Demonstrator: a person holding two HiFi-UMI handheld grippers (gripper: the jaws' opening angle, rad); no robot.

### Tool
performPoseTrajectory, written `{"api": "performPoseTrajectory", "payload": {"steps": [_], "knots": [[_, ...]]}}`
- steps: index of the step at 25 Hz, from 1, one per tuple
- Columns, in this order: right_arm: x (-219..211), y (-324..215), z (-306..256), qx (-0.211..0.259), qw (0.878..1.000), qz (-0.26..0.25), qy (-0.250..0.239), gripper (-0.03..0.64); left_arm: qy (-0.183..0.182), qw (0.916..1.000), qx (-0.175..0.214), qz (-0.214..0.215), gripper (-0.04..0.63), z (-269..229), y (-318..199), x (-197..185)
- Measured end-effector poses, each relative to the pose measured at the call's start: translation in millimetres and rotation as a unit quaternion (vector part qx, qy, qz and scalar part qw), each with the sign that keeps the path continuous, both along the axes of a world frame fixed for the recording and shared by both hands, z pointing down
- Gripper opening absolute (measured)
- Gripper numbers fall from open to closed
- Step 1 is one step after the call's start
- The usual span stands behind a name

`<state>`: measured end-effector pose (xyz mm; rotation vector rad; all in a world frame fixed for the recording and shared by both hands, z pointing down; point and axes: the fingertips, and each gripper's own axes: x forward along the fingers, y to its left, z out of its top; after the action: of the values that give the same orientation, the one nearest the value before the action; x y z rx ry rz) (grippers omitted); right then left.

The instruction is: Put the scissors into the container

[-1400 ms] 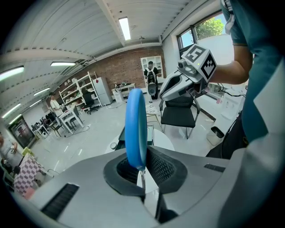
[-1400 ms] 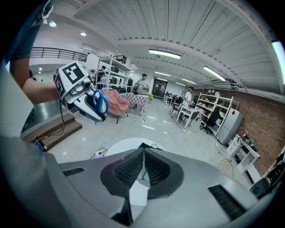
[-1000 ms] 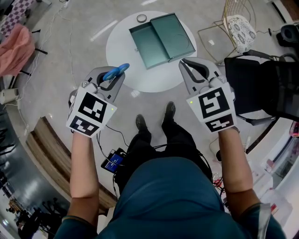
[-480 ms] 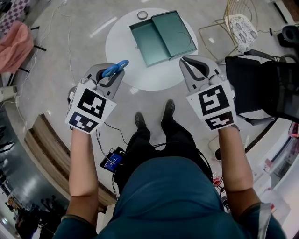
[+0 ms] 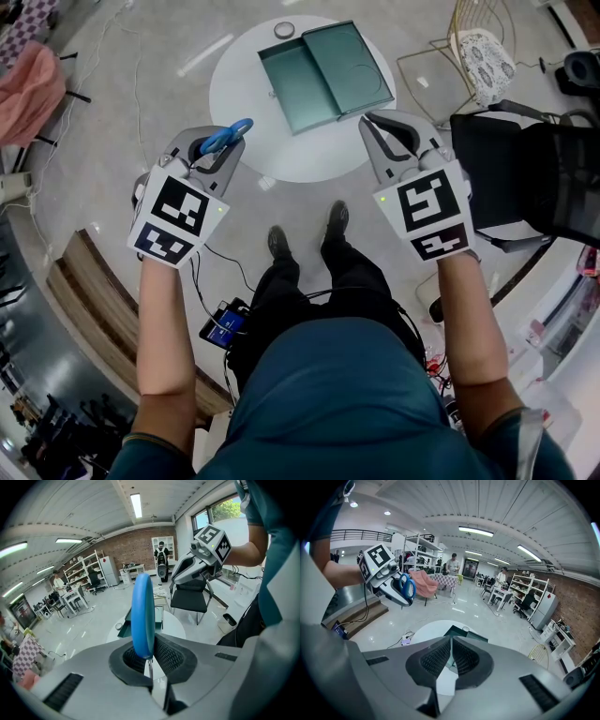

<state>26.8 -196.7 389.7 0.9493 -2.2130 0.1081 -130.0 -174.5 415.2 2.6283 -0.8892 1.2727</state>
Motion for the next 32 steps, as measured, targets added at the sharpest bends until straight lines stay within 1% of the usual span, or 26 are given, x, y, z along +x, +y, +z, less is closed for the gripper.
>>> {"api": "performPoseTrajectory", "payload": {"steps": [14,23,32], "knots": [[-0.1,-4.0,5.4,0.006,1.0,0.004,-0.001,0.04,0.002,0.9999,-0.004,-0.011,0.026,15.5,-7.4,0.3],[8.1,-7.8,16.4,0.006,1.0,0.004,-0.001,0.04,0.004,0.9999,-0.008,-0.013,0.026,33.8,-17.2,15.0],[25.5,-11.8,31.2,0.0,1.0,0.006,0.0,0.04,0.002,0.9997,-0.017,-0.017,0.026,53.6,-29.2,34.0]]}}
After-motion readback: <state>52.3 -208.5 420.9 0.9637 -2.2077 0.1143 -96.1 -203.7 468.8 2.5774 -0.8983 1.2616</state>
